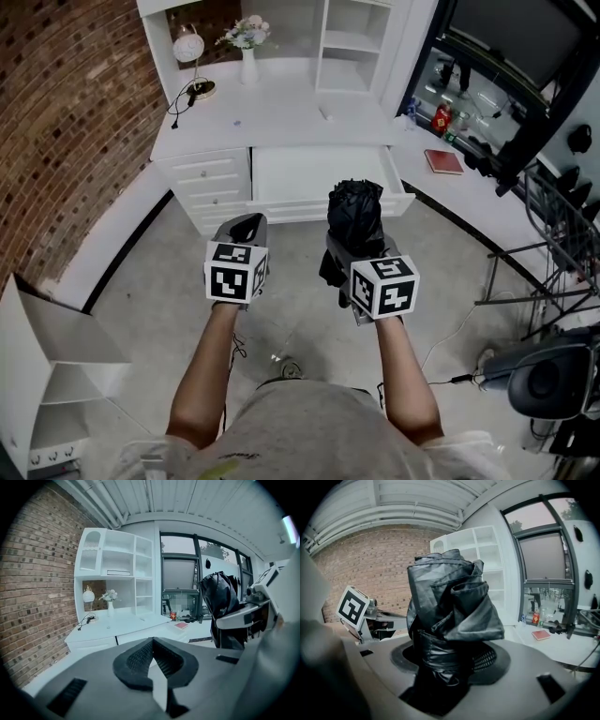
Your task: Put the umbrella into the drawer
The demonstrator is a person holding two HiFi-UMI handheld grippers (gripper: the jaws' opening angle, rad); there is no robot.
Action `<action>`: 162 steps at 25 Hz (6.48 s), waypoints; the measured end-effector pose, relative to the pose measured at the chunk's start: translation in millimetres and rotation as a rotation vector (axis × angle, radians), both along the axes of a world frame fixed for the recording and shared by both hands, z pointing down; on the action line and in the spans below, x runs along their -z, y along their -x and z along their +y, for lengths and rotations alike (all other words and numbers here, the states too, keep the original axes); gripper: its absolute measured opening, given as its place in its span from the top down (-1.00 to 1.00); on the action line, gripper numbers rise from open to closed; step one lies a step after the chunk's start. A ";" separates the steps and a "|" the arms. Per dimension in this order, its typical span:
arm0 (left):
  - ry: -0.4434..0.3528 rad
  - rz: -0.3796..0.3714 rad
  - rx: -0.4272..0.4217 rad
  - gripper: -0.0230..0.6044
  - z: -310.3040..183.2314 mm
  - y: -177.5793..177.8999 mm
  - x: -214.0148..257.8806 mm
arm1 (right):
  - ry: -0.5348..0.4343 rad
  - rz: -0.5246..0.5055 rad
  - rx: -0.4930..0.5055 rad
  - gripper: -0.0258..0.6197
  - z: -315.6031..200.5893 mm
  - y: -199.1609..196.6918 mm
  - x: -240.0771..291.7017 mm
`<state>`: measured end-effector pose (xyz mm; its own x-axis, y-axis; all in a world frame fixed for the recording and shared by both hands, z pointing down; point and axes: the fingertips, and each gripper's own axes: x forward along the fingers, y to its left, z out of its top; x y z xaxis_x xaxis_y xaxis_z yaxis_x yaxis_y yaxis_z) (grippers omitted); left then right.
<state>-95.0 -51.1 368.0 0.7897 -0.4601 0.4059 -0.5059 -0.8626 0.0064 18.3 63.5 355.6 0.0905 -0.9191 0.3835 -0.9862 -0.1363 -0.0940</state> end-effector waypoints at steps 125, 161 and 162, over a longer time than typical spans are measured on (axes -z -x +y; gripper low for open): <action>0.068 -0.158 0.282 0.93 -251.7 -195.8 -80.9 | 0.191 0.037 0.433 0.13 -302.7 -245.3 -93.4; 0.184 -0.130 0.396 0.94 -251.7 -135.8 -161.5 | 0.620 0.259 0.815 0.13 -301.9 -182.5 -223.2; 0.186 -0.131 0.396 0.94 -252.4 -135.5 -163.7 | 0.627 0.255 0.821 0.13 -302.6 -180.0 -226.3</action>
<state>40.5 -303.5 531.7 0.5038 -0.6264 0.5948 -0.8036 -0.5924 0.0569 198.3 -239.1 581.9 -0.3227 -0.3801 0.8668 -0.7787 0.6272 -0.0149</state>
